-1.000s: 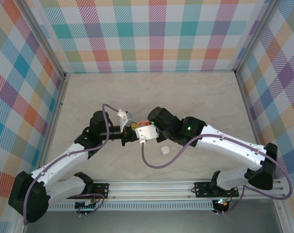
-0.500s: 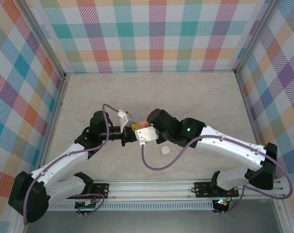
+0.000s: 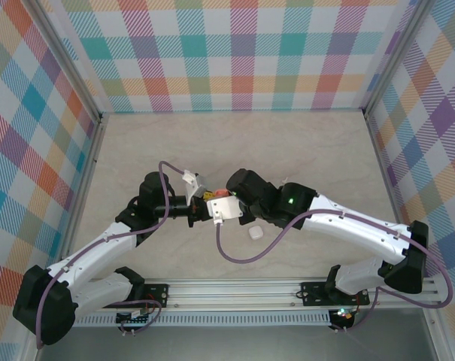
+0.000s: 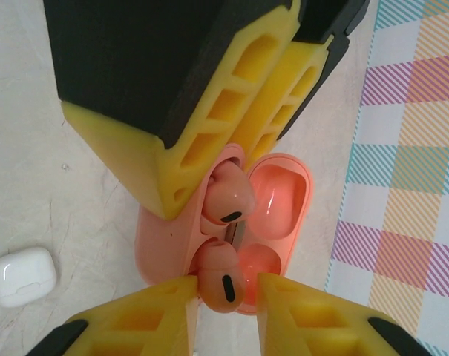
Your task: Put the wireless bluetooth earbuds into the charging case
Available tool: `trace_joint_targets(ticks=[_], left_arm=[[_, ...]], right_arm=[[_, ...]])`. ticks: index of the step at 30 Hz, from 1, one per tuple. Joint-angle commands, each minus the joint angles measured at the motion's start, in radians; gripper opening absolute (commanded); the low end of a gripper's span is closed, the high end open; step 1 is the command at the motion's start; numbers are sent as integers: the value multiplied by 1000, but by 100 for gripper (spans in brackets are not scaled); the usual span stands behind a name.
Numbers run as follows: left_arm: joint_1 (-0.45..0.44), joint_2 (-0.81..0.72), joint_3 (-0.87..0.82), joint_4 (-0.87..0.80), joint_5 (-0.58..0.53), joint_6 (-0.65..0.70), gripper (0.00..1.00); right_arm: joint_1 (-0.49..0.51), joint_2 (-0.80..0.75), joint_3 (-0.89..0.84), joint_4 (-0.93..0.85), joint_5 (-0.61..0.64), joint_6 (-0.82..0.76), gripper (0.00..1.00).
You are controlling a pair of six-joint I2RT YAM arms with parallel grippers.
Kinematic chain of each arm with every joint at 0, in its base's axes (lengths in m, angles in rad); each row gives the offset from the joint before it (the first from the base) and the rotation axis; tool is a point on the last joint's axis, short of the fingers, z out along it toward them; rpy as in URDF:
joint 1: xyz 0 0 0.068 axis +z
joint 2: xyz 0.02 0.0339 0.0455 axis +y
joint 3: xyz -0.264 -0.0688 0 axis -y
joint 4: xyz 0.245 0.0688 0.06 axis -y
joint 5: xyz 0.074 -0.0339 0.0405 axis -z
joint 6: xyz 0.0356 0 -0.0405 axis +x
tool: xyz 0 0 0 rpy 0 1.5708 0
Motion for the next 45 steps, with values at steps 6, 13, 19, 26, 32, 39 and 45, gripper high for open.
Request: trace_joint_targets(ticks=[6,13,19,26,32,39,45], left_arm=[[-7,-11,21,74,-23,2,2],[-7,-21,12,82,-46,6,1],[-7,-33,15,88,-35,13,1],[-7,-54,28,68,-17,42,1],[-7,-74,66,13,-21,75,1],[-7,-67,87,-8,-38,84,1],[-7,-43,106,-10,-71,82,1]], right_arm=[[24,15,87,-106,-61,127,38],[-6,-36,193,-112,-121,316,40],[-204,-17,333,-124,-330,585,43],[-322,174,452,-191,-461,800,41],[-341,292,506,-257,-606,868,41],[-349,286,459,-276,-654,896,41],[-350,241,416,-278,-747,887,39]])
